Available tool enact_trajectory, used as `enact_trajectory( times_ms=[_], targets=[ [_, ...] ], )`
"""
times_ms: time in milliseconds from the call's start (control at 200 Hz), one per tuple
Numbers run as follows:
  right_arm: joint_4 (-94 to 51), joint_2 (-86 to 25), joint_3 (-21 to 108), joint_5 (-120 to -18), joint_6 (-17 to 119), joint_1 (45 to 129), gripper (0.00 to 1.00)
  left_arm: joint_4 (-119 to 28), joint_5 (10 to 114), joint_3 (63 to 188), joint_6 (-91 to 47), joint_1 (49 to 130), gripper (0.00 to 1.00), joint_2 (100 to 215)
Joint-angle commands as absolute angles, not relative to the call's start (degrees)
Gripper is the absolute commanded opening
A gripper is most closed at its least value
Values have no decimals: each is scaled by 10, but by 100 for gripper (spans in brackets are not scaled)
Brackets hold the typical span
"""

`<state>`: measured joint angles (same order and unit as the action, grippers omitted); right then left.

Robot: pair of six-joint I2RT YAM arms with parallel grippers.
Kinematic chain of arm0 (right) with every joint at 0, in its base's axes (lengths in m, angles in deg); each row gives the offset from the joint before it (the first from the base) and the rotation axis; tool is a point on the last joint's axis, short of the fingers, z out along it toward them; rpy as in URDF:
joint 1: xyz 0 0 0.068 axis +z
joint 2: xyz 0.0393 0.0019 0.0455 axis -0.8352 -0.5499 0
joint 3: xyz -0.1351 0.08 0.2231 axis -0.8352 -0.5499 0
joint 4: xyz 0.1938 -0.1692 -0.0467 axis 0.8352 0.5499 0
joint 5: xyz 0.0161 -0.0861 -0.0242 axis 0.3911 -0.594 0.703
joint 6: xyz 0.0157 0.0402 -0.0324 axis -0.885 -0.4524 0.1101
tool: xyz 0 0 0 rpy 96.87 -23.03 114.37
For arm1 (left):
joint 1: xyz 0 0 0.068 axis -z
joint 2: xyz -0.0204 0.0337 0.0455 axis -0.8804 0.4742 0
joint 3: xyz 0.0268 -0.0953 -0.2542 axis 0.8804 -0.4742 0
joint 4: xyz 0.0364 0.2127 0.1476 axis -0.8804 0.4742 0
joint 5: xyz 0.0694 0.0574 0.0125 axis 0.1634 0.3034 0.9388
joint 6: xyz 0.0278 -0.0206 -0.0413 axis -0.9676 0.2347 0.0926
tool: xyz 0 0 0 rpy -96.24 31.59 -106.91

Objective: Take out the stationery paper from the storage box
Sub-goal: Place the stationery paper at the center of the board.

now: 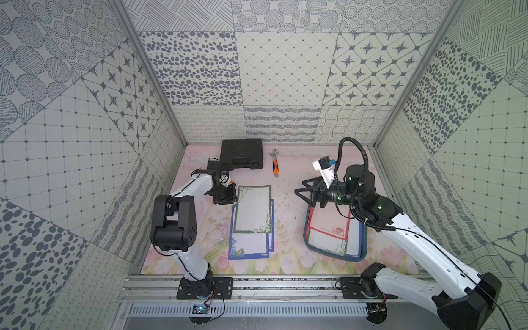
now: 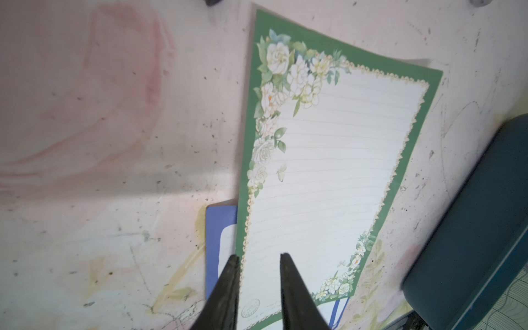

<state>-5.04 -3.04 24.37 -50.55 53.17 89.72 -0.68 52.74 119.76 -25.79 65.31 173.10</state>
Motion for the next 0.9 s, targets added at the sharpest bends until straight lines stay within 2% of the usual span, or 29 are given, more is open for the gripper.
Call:
enact_trajectory(
  times_ms=[0,455,715,895],
  targets=[
    [-61,-31,255,-538,526,900,73,4,599,1198,-277,649,27,1695],
    [-70,-27,254,-580,524,901,74,-35,637,1175,-279,649,27,1600],
    [-64,-51,288,-660,516,901,74,-112,642,1095,-285,649,28,1428],
    [-79,-46,273,-706,492,900,75,-189,600,1054,-280,649,30,1330]
  ],
)
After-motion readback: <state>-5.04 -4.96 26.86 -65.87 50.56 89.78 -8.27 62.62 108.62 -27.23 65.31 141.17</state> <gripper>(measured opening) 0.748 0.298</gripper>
